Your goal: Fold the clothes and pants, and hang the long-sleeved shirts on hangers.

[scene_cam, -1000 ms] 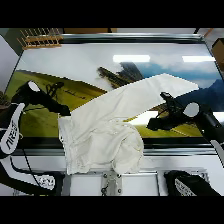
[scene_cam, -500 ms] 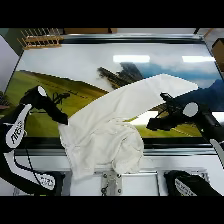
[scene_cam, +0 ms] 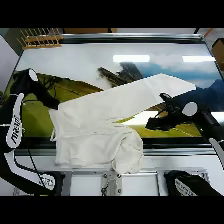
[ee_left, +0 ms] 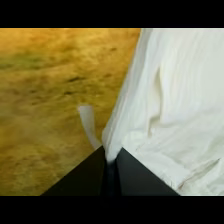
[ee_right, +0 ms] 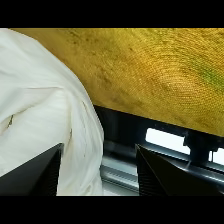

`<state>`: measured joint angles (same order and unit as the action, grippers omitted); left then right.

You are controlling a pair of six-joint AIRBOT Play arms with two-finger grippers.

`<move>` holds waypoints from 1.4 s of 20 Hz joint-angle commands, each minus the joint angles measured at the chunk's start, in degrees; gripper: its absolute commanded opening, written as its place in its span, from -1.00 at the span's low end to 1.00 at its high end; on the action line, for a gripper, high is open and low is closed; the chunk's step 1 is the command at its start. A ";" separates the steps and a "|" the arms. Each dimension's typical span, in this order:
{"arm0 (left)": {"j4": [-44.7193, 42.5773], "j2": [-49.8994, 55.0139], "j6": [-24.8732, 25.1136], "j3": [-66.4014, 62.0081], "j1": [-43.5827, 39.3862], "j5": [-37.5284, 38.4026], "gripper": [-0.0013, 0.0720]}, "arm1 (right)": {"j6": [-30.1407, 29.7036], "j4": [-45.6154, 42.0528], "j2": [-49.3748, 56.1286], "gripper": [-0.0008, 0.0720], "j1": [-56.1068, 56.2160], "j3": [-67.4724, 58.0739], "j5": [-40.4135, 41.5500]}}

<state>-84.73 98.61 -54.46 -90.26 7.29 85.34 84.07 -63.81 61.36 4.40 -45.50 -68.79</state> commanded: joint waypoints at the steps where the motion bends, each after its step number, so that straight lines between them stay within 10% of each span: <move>1: -1.73 -0.02 -0.61 -7.63 -0.02 -5.77 -0.91 | 0.22 1.09 0.00 0.34 0.02 -0.02 0.02; 9: -1.81 0.07 -0.61 -12.33 0.02 -10.29 -0.91 | 7.32 -0.55 -0.02 0.33 -5.14 -2.54 10.23; 18: -0.76 4.09 -5.09 -12.33 -0.87 -34.32 -0.91 | 13.31 -0.74 2.29 0.28 -28.85 -5.88 30.40; 28: -0.76 6.75 -5.09 -12.33 -0.81 -34.53 -0.91 | 13.25 6.40 34.69 0.29 -32.52 -25.27 32.81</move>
<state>-85.52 105.08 -59.55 -102.54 6.46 51.18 97.19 -60.73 87.79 -27.86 -65.30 -36.71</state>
